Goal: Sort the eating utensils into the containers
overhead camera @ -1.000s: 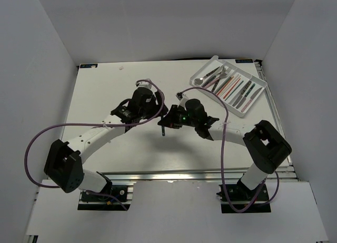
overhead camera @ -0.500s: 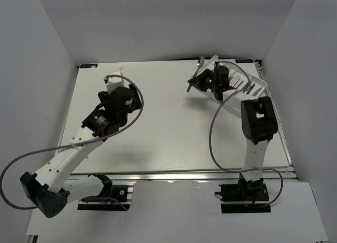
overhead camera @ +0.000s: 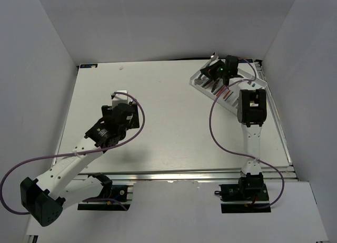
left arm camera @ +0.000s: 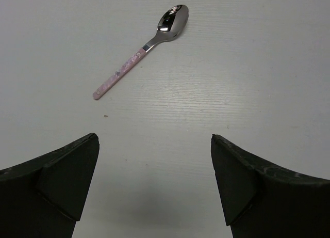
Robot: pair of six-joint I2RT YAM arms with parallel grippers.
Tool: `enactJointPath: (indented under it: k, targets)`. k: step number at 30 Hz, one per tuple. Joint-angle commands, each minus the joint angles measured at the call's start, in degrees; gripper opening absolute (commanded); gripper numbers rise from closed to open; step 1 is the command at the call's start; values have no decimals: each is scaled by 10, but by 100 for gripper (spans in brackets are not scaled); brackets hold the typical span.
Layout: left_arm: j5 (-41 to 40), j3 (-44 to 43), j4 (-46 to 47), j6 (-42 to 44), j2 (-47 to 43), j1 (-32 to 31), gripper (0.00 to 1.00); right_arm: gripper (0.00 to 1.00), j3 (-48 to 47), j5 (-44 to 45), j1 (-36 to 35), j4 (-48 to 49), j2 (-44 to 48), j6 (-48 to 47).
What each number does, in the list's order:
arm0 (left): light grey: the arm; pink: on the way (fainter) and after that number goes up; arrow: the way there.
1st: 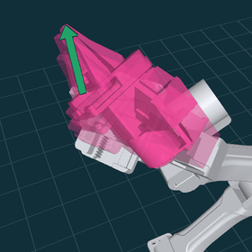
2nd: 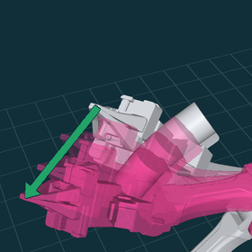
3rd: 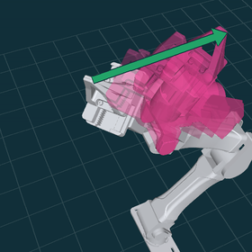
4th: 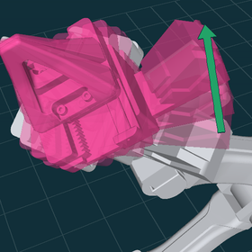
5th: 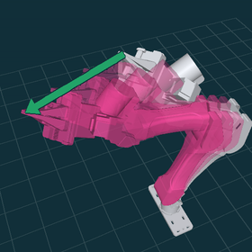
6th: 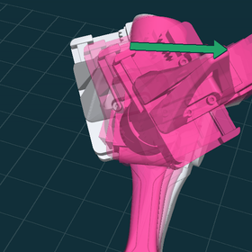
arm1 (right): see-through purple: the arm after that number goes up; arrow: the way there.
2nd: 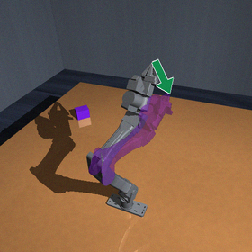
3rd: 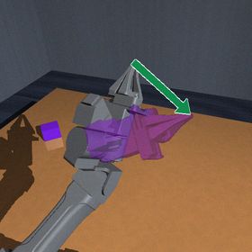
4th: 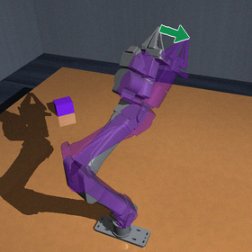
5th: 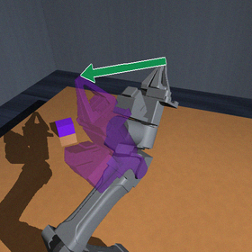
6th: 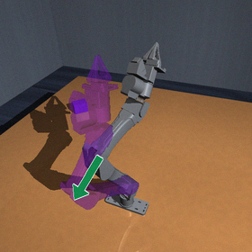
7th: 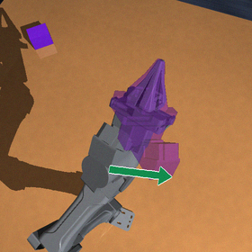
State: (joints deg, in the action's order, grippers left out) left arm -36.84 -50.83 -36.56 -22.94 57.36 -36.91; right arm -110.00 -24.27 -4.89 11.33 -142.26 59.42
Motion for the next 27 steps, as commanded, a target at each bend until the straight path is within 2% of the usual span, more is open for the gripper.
enactJointPath:
  k: [1,4,10,11,16,18,22,23,25,27]
  targets:
    - [23,0,20,9,-13,1,98,0,-58,-24,-1,-17,-6,3]
    - [33,6,22,9,-16,1,98,1,-64,-17,0,-21,-12,4]
    - [33,6,22,9,-18,1,98,18,-42,-5,-2,-27,0,9]
    - [30,6,21,9,-19,1,98,23,-32,-2,-3,-24,6,9]
    - [29,5,20,8,-20,1,98,29,3,19,-3,-27,31,11]
    - [28,5,19,8,-21,2,98,37,1,21,-3,-32,31,12]
    - [21,4,18,6,-24,2,98,46,0,22,-3,-37,40,11]
    - [20,4,18,4,-24,2,98,53,-5,21,-3,-43,41,10]
    - [13,2,16,-1,-23,2,98,54,-6,21,-4,-49,50,2]
    - [5,-5,13,-8,-17,5,98,68,0,19,-3,-52,65,-3]
